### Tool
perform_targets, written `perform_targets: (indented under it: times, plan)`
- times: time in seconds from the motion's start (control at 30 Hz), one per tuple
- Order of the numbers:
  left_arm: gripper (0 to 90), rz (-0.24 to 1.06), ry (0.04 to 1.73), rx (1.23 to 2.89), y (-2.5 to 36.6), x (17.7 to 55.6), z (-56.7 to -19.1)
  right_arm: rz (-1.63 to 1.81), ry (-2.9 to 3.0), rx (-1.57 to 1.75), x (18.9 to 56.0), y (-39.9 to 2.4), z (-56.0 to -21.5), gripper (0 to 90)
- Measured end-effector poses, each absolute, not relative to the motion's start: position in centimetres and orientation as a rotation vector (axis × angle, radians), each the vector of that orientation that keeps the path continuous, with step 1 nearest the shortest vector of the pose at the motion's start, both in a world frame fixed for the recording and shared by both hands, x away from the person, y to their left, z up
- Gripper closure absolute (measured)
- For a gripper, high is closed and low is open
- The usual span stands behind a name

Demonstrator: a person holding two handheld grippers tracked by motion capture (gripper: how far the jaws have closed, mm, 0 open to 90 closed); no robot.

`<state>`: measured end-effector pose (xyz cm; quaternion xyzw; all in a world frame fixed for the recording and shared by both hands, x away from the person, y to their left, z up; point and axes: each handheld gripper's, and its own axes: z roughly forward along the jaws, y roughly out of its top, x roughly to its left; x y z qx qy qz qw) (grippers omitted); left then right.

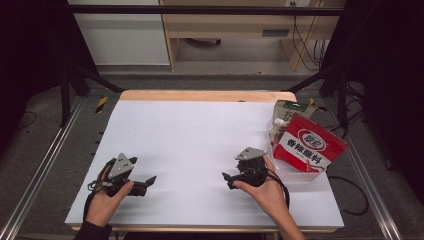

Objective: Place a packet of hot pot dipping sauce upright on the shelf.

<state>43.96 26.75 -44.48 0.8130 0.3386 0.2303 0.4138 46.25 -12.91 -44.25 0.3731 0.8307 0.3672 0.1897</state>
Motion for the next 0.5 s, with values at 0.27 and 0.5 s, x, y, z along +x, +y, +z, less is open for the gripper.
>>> perform_targets:
  times: [0.27, 0.5]
  plan:
    - [5.2, 0.582, 0.850, 2.046, 26.7, 44.0, -44.5, 1.034, 2.336, 1.060, 46.0, -12.8, -45.3, 6.8]
    - [5.2, 0.579, 0.840, 2.054, 26.5, 44.1, -44.5, 1.034, 2.338, 1.062, 45.4, -12.7, -46.2, 6.5]
